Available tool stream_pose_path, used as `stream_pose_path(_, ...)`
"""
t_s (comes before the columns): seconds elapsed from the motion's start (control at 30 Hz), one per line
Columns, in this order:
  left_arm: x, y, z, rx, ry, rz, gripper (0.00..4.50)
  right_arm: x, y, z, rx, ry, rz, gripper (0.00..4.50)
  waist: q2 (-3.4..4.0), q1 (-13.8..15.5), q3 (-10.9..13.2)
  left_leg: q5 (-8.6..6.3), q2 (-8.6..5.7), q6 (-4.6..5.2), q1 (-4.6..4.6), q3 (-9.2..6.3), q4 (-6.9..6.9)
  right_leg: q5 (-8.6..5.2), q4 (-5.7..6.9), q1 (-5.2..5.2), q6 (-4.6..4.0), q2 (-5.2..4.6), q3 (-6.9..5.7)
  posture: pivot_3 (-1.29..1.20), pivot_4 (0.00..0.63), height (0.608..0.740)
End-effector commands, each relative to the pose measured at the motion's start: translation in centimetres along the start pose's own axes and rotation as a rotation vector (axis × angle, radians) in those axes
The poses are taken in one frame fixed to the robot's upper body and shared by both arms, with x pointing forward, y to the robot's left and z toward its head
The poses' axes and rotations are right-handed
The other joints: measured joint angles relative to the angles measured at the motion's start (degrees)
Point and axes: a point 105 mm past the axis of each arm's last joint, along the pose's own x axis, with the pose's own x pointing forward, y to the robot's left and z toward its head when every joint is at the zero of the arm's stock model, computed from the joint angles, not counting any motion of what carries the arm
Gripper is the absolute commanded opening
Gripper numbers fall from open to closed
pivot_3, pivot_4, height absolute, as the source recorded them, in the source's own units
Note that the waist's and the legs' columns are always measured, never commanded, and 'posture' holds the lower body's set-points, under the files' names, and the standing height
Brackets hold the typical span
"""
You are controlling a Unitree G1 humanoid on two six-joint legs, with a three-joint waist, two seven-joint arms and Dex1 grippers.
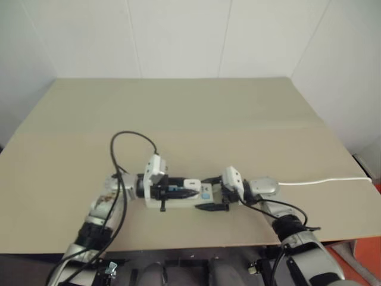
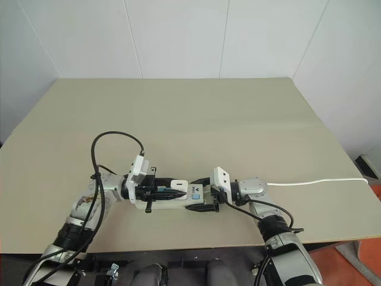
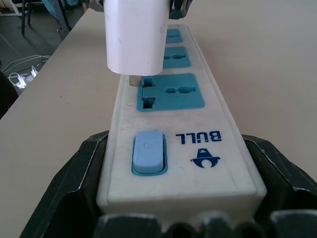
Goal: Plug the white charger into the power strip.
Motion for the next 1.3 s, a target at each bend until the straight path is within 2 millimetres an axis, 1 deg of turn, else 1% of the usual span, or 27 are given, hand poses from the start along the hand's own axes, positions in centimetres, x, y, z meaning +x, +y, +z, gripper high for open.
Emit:
stream_pose_path(0.03,0.3,0.1,0.9,0.048,-0.02,-0.011,0.99,-0.1,1.2,-2.1,0.052,0.095,0.034,3.43,0.0,0.01,0.0,0.0,0.0,0.0,-0.01,0.0,0.0,0.0,0.0,0.0,0.0,0.0,0.0,0.0,0.15,0.74)
stream_pose_path(0.23,0.5,0.6,0.9,0.049,-0.027,0.005,0.99,-0.1,1.2,-2.1,0.054,0.094,0.031,3.43,0.0,0.03,0.0,0.0,0.0,0.0,-0.01,0.0,-0.01,0.0,-0.02,0.0,0.0,0.0,0.0,0.0,0.15,0.74)
stream_pose_path(0.63,0.5,0.6,0.9,0.044,-0.034,0.0,0.99,-0.3,1.3,-2.2,0.058,0.098,0.025,3.43,0.0,0.07,0.0,0.0,0.0,0.0,-0.03,-0.01,-0.04,0.0,-0.06,-0.01,0.0,0.0,0.0,0.0,0.15,0.74)
stream_pose_path(0.77,0.5,0.4,0.4,0.067,-0.012,-0.021,0.99,-0.3,1.2,-2.2,0.059,0.097,0.023,3.43,0.0,0.08,0.0,0.0,0.0,0.0,-0.04,0.0,-0.06,0.0,-0.08,-0.01,0.0,0.0,0.0,0.0,0.15,0.74)
stream_pose_path(1.0,0.5,0.4,0.3,0.067,-0.015,-0.017,0.99,-0.3,1.3,-2.2,0.06,0.097,0.023,3.43,0.0,0.08,0.0,0.0,0.0,0.0,-0.04,0.0,-0.09,0.0,-0.1,-0.01,0.0,0.0,0.0,0.0,0.15,0.74)
stream_pose_path(1.3,0.4,0.7,-0.2,0.07,-0.007,-0.005,0.99,-0.3,1.4,-2.2,0.064,0.097,0.025,3.43,0.0,0.08,0.0,0.0,0.0,0.0,-0.04,0.0,-0.19,0.0,-0.18,-0.02,0.0,-0.01,0.0,0.0,0.15,0.74)
